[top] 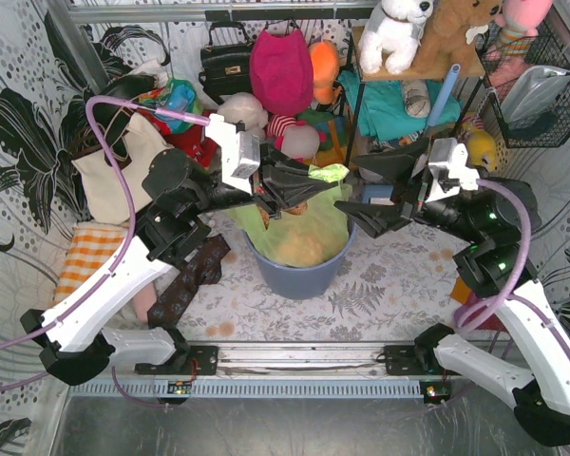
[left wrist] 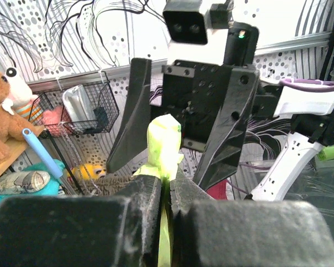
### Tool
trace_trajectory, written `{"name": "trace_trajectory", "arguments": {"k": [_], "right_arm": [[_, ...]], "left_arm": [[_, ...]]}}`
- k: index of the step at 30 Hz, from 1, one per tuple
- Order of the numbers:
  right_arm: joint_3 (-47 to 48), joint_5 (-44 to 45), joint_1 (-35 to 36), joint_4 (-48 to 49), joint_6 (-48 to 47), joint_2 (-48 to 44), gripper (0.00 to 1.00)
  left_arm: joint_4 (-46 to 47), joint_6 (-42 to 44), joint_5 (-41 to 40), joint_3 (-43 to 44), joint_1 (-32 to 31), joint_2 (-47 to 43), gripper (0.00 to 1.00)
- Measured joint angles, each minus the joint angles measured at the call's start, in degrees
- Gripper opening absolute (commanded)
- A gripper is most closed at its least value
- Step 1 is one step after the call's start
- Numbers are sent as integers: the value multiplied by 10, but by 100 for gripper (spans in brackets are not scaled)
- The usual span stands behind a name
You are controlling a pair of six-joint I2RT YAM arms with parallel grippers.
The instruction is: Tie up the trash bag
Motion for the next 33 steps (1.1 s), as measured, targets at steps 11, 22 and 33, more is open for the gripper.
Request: {"name": "trace_trajectory", "arguments": {"k": [11, 22, 33], "right_arm": [[0, -92, 0, 72, -14, 71, 62], [6, -144, 0, 129, 40, 109, 10], [13, -153, 0, 129, 44, 109, 10]], "left_arm": [[23, -17, 11, -11, 0, -1, 28], [35, -29, -31, -13, 0, -1, 59], [17, -34, -76, -2, 0, -1, 49]]}}
